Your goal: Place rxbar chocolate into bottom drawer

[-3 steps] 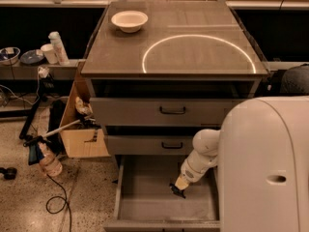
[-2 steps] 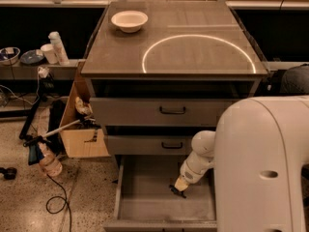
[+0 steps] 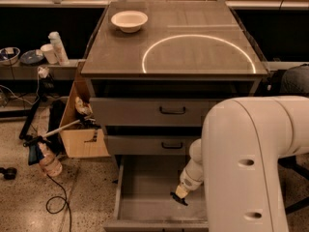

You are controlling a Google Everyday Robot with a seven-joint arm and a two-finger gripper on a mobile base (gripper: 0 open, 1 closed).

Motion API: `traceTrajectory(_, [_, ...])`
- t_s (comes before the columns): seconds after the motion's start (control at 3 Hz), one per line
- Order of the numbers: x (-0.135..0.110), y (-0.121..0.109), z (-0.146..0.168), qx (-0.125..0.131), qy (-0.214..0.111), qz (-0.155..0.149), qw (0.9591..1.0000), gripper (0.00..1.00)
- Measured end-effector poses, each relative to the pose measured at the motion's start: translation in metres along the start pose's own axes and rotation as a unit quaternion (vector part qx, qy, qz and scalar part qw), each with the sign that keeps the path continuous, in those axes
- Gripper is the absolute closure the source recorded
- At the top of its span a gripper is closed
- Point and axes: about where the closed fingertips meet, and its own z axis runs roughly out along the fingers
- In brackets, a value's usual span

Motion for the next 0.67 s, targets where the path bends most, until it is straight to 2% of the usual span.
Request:
traceTrajectory(0.33, [0.0,0.0,0.0,0.0,0.0,0.0,1.0,1.0])
traceTrajectory(0.67, [0.0,-0.005,0.011,0.005,-0.018,0.014,0.9997,1.0])
